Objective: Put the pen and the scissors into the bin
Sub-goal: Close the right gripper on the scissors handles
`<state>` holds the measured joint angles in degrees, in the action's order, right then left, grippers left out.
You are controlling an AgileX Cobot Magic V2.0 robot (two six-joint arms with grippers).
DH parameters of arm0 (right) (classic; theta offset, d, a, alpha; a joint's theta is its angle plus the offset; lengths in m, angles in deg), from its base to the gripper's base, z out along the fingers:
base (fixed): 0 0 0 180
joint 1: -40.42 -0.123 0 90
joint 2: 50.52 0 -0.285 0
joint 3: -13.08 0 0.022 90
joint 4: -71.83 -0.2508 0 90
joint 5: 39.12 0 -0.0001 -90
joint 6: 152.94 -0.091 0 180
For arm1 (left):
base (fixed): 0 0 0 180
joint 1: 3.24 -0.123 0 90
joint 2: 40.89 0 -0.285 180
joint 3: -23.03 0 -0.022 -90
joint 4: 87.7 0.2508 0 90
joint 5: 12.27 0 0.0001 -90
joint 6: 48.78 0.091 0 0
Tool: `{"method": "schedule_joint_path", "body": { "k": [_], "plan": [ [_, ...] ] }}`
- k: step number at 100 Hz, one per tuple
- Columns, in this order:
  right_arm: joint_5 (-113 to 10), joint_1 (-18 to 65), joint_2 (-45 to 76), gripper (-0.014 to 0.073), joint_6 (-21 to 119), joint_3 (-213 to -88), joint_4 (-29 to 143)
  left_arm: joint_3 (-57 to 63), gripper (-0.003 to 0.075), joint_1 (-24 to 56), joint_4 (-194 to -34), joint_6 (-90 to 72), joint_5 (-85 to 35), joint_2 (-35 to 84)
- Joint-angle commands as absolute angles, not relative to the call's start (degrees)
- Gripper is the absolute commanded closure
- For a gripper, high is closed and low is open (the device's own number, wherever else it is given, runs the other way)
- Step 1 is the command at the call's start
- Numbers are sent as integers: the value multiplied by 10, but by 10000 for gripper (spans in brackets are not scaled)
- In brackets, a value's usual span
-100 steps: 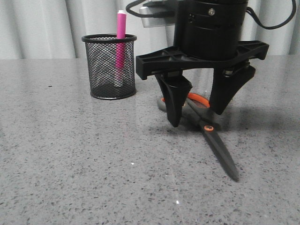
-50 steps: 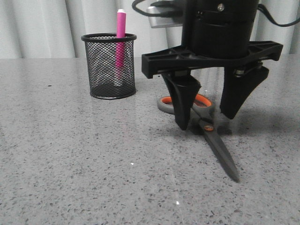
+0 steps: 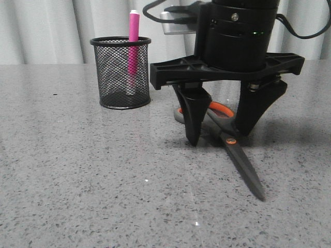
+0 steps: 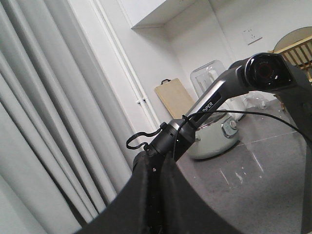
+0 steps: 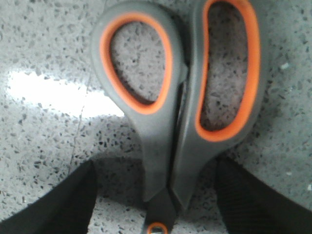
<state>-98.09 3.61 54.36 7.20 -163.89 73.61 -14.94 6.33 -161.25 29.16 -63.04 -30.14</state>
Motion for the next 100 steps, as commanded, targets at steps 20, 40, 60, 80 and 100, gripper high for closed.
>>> {"method": "schedule_joint_path", "body": {
  "k": [20, 40, 60, 80, 100],
  "plan": [
    [-976, 55, 551, 130, 68, -1650, 740, -139, 701, 69, -1666, 286, -608, -290],
    [-976, 61, 559, 230, 68, -1650, 746, -139, 701, 69, -1666, 286, -608, -290],
    [-976, 61, 560, 435, 70, -1650, 764, -136, 701, 69, -1677, 286, -618, -290],
    [-977, 61, 560, 589, 75, -1650, 795, -126, 701, 69, -1677, 286, -621, -290],
    [-945, 61, 531, 670, 79, -1651, 825, -126, 701, 69, -1676, 286, -621, -290]
  ]
}}
